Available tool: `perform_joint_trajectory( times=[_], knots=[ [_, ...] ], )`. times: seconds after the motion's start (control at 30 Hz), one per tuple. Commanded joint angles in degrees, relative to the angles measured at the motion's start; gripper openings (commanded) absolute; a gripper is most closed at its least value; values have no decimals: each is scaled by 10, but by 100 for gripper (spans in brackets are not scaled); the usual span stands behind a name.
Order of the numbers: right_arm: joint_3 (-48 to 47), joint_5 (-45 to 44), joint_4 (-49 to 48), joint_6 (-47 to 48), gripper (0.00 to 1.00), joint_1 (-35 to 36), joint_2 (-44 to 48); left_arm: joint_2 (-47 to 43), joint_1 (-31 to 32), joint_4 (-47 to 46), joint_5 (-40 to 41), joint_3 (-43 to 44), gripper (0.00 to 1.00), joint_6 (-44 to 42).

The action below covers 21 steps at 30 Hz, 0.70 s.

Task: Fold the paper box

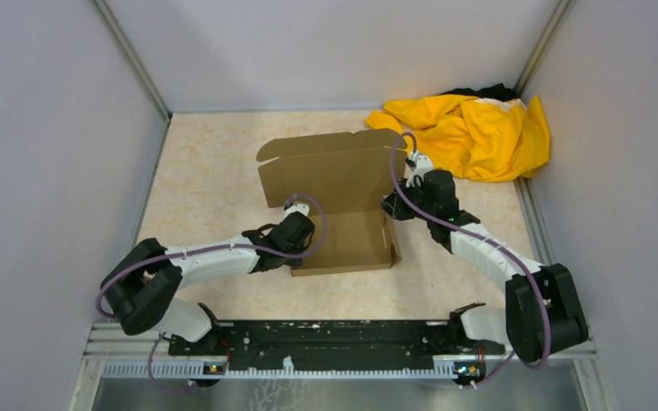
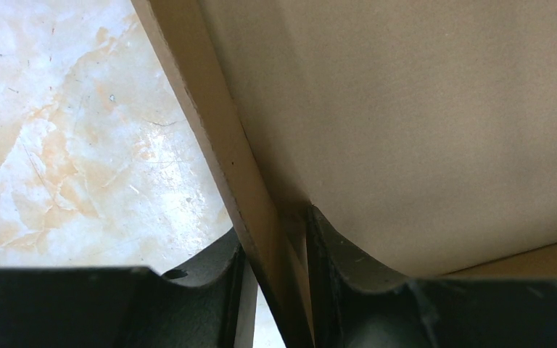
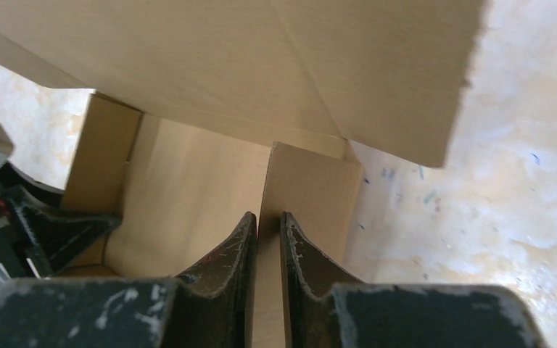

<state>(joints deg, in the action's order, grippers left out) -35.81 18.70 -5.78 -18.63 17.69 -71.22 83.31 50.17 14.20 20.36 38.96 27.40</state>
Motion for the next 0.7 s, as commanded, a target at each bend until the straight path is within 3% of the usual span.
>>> perform_joint_trajectory(
  times=[0.0,0.27,0.43,0.67],
  knots=[
    [-15,27,10,-12,12,32,-17,24,12,-17,-29,-1,34,8],
    [-1,13,-15,-22,18,57,-46,31,17,-27,-31,-4,34,10],
    [10,7,-20,-24,31,60,-52,32,18,-30,-31,-6,34,9],
    [29,5,-36,-23,33,60,-52,34,18,-32,-32,-8,34,10]
  ],
)
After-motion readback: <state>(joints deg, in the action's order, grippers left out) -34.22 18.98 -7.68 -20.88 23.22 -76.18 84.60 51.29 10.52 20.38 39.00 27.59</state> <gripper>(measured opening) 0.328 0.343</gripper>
